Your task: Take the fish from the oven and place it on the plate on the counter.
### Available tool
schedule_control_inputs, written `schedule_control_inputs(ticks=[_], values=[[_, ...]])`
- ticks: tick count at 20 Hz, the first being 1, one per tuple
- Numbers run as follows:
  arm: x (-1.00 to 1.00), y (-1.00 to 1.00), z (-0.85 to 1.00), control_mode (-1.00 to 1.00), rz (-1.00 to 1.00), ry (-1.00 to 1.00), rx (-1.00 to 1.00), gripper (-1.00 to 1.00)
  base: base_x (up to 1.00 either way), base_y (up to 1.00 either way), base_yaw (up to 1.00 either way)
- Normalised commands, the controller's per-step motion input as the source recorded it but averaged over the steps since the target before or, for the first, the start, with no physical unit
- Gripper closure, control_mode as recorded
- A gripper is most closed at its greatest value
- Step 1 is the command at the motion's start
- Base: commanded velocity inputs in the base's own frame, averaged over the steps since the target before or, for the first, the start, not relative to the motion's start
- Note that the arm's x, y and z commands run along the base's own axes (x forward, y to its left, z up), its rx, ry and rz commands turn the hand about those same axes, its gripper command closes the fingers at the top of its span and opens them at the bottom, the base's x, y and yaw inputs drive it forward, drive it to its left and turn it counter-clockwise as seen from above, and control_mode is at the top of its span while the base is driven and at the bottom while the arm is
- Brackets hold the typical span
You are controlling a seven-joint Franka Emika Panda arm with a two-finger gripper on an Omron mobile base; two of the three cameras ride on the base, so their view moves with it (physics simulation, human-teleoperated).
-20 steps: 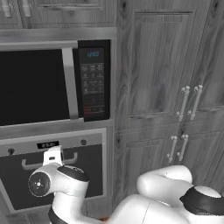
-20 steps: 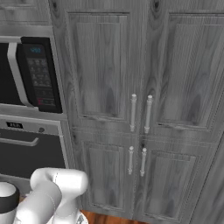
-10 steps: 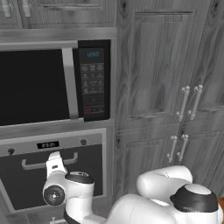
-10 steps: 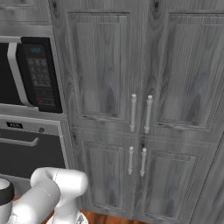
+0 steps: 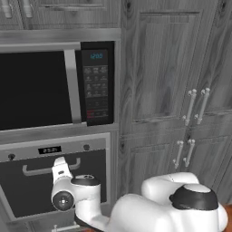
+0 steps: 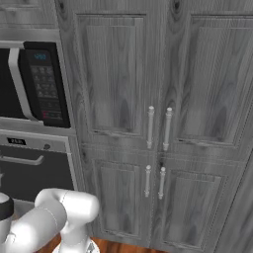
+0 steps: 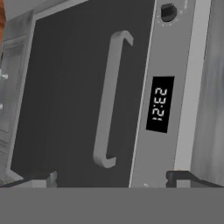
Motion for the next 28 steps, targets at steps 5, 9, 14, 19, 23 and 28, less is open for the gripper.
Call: schedule_control_inputs(ticks=[5, 9, 14, 19, 23, 28], values=[[0.01, 0.11, 0.0, -1.0, -0.08, 0.0, -0.05, -1.0, 0.0, 0.0, 0.0], [0.01, 0.11, 0.0, -1.0, -0.1, 0.0, -0.07, -1.0, 0.0, 0.0, 0.0], [0.17, 0.1, -0.03, -1.0, -0.07, 0.0, -0.07, -1.0, 0.0, 0.0, 0.0], [0.34, 0.0, -0.08, -1.0, 0.0, -0.02, -0.03, -1.0, 0.0, 0.0, 0.0], [0.26, 0.0, -0.12, -1.0, 0.0, 0.0, -0.03, -1.0, 0.0, 0.0, 0.0], [0.19, 0.0, -0.28, -1.0, 0.0, 0.0, 0.0, -1.0, 0.0, 0.0, 0.0]])
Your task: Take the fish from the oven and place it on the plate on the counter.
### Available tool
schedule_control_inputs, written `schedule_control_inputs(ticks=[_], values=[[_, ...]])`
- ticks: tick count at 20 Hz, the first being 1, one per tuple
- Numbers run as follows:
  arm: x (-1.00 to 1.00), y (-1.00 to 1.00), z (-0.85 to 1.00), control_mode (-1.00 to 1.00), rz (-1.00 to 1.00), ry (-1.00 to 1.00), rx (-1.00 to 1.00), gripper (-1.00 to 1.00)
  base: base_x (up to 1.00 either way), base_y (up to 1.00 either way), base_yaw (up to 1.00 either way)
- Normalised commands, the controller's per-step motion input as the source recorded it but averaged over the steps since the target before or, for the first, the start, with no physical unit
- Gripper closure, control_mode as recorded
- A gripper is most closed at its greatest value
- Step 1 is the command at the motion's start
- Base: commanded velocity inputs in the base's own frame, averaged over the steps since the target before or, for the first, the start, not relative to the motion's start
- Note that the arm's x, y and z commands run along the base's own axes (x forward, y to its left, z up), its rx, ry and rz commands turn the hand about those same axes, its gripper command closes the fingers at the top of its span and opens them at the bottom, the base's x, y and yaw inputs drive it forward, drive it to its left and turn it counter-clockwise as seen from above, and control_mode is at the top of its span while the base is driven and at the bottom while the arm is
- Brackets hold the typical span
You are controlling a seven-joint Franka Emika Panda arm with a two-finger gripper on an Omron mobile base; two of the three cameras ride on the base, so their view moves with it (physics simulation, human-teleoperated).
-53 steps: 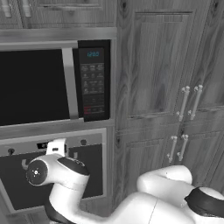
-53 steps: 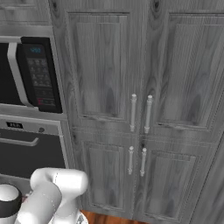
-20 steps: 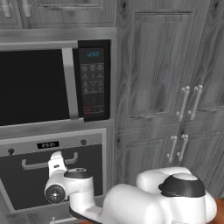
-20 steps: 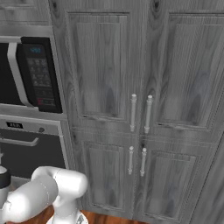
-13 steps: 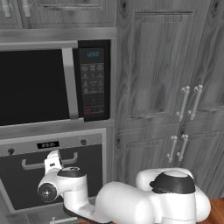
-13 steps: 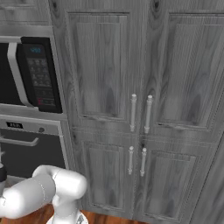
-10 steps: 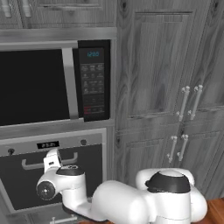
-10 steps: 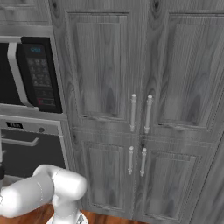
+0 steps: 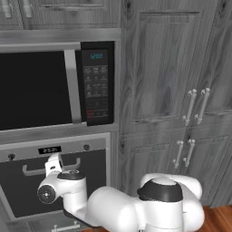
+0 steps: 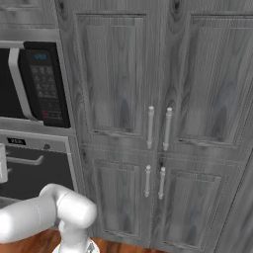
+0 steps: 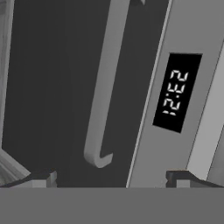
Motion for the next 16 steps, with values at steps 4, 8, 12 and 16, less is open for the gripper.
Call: schedule_control_inputs(ticks=[4, 8, 12, 16], values=[[0.22, 0.0, -0.43, -1.0, 0.0, 0.0, 0.0, -1.0, 0.0, 0.0, 0.0], [0.22, 0.01, -0.34, -1.0, 0.0, -0.02, 0.0, -1.0, 0.0, 0.0, 0.0], [0.24, 0.1, -0.13, -1.0, 0.0, -0.03, 0.0, -1.0, 0.0, 0.0, 0.0], [0.27, 0.14, -0.14, -1.0, 0.0, -0.02, 0.0, -1.0, 0.0, 0.0, 0.0]])
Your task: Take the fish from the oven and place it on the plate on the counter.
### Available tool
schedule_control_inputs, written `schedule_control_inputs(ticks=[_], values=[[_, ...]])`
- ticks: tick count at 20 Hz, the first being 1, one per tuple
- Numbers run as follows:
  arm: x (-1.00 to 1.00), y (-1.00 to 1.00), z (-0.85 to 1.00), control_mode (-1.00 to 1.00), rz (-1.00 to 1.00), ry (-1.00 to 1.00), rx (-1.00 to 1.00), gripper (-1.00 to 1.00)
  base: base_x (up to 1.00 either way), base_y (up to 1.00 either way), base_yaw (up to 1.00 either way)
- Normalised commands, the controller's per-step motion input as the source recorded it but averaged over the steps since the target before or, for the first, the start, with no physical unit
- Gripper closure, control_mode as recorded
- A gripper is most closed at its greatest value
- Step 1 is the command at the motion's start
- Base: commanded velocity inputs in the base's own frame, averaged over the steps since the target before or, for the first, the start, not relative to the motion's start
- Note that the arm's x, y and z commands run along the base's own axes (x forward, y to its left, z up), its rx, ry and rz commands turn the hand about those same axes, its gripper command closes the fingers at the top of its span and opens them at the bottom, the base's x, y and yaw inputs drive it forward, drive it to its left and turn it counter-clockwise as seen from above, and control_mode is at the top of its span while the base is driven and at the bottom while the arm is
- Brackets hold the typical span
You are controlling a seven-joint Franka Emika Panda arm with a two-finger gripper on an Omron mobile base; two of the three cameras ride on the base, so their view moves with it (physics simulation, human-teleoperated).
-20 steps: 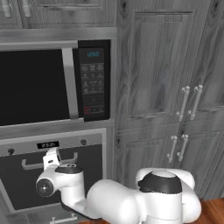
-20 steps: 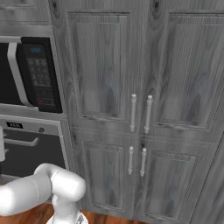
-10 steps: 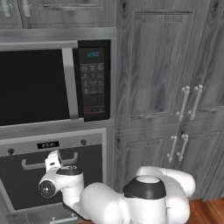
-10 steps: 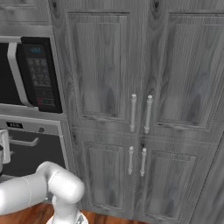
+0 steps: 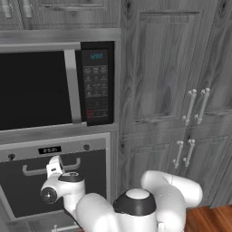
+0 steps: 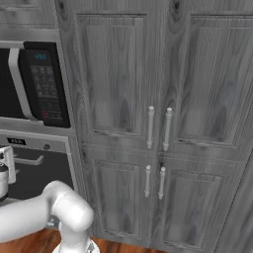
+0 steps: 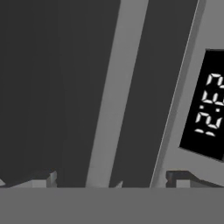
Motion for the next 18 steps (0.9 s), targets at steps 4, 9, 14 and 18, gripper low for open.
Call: schedule_control_inputs(ticks=[4, 9, 14, 18], values=[[0.26, 0.13, -0.17, -1.0, 0.0, 0.0, -0.01, -1.0, 0.0, 0.0, 0.0], [0.31, 0.14, -0.26, -1.0, 0.0, 0.0, -0.01, -1.0, 0.0, 0.0, 0.0], [0.31, 0.16, -0.22, -1.0, 0.0, 0.0, -0.01, -1.0, 0.0, 0.0, 0.0], [0.31, 0.17, -0.18, -1.0, 0.0, 0.0, 0.0, -1.0, 0.0, 0.0, 0.0]])
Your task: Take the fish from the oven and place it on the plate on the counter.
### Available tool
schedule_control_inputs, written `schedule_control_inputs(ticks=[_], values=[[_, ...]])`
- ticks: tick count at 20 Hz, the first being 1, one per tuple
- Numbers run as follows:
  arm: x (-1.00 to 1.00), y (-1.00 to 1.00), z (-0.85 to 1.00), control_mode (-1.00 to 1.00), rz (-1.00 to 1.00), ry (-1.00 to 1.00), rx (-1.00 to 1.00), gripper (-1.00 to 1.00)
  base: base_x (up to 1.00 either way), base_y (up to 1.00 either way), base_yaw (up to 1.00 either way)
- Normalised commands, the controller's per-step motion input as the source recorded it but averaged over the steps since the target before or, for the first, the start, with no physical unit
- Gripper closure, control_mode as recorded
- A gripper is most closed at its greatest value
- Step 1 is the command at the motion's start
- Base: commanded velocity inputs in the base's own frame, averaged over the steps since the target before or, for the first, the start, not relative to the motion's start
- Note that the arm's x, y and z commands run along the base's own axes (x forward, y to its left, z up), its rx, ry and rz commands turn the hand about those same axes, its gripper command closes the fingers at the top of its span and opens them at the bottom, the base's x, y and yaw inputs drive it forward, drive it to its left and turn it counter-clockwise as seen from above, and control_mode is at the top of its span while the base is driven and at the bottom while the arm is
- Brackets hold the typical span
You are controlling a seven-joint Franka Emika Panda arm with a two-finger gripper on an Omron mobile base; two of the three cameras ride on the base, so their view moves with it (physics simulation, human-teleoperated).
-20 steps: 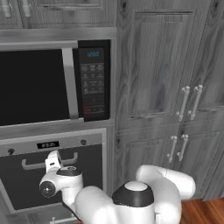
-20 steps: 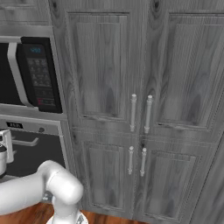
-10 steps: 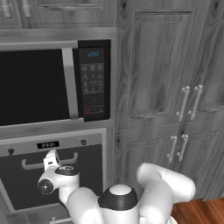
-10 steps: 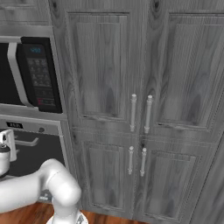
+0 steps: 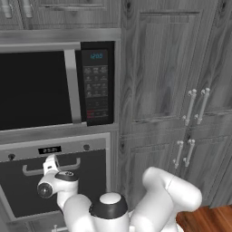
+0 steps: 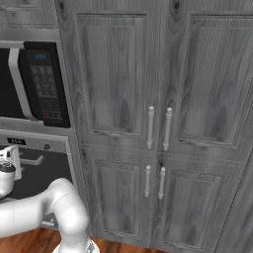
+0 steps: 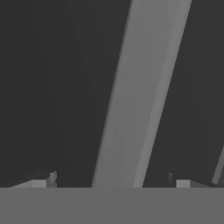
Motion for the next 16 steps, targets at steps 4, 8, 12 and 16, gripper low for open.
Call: schedule_control_inputs(ticks=[4, 8, 12, 16], values=[[0.29, 0.2, -0.15, -1.0, 0.0, -0.01, 0.0, -1.0, 0.0, 0.0, 0.0], [0.12, 0.11, -0.07, -1.0, 0.0, -0.01, 0.0, -1.0, 0.0, 0.0, 0.0], [0.0, 0.0, 0.0, -1.0, 0.0, 0.0, 0.0, -1.0, 0.0, 0.0, 0.0], [0.0, 0.0, 0.0, -1.0, 0.0, 0.0, 0.0, 1.0, 0.0, 0.0, 0.0]])
